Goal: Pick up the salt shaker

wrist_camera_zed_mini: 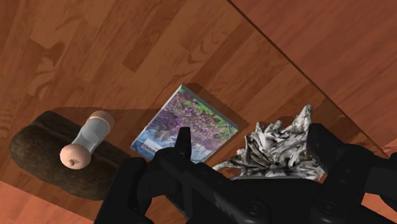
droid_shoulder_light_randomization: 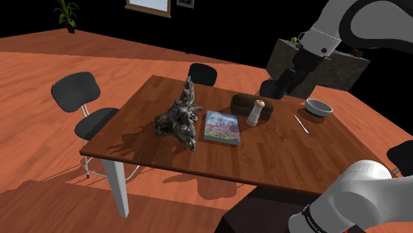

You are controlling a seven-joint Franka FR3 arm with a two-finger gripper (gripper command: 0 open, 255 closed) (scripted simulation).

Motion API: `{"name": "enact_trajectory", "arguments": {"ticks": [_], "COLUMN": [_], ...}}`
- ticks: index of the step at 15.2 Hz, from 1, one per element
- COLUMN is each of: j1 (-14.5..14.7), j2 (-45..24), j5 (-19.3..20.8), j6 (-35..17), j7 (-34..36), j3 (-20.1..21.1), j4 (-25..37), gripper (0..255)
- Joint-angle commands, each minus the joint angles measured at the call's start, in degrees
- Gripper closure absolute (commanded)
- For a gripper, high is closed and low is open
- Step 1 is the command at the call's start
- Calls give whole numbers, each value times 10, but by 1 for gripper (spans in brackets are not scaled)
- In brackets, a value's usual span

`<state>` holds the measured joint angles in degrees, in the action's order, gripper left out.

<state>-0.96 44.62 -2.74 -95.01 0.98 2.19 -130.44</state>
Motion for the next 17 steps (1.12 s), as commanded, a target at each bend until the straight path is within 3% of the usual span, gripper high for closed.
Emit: {"name": "enact_trajectory", "arguments": {"ticks": [1, 9, 17], "j1": [0, -23, -40], "j2": [0, -104, -237], "j5": [0, 34, 46], "j6": [0, -87, -162], "j7": [0, -75, -149], "j3": [0, -65, -127], "j4": [0, 2, 48], "gripper": [0, 0, 0]}}
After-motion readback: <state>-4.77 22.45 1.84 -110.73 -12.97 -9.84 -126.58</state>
